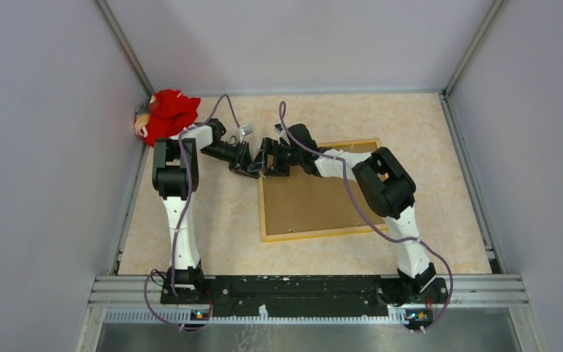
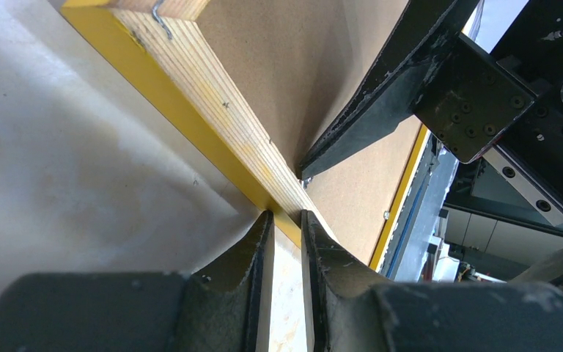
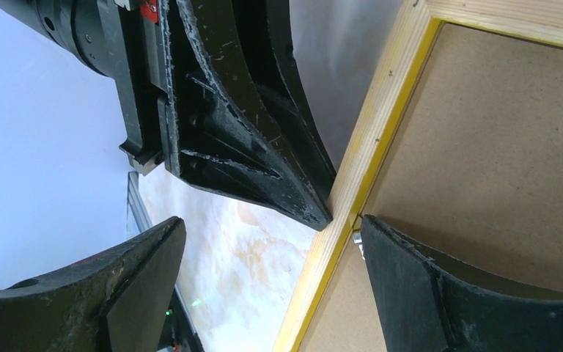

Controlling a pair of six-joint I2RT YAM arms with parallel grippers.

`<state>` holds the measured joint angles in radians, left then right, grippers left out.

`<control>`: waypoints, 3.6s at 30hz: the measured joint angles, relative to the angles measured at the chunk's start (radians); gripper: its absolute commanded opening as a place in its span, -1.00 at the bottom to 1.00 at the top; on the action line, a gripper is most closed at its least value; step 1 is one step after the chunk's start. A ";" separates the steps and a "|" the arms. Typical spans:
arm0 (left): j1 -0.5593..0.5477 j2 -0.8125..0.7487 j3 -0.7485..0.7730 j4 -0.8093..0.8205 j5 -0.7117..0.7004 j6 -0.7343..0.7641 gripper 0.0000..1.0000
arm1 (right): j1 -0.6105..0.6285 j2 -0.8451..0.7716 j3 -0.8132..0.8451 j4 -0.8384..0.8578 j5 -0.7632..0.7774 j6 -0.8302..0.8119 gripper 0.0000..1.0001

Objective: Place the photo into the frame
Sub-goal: Install the photo frame at the center of the board, then turn over the photo frame at the center of the board.

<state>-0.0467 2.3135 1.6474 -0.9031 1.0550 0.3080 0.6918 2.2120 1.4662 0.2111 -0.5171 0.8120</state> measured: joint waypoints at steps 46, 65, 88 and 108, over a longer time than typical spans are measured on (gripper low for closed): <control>0.057 -0.237 0.087 -0.274 -0.047 0.262 0.52 | 0.333 -0.676 -0.570 -0.491 0.387 -0.878 0.41; 0.105 -0.327 0.048 -0.370 -0.065 0.323 0.55 | 0.440 -0.555 -0.507 -0.549 0.576 -1.015 -1.00; 0.109 -1.334 -0.653 -0.200 -0.149 1.232 0.90 | 0.253 -0.319 0.308 -0.862 0.297 -0.808 -1.00; -0.126 -1.378 -0.842 0.328 -0.398 1.419 -0.51 | 0.233 -0.286 0.438 -0.975 0.141 -0.737 -0.99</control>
<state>-0.1722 0.9360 0.8055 -0.5751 0.6571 1.7275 0.9249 1.9255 1.9045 -0.7635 -0.3759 0.0750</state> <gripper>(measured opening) 0.431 0.080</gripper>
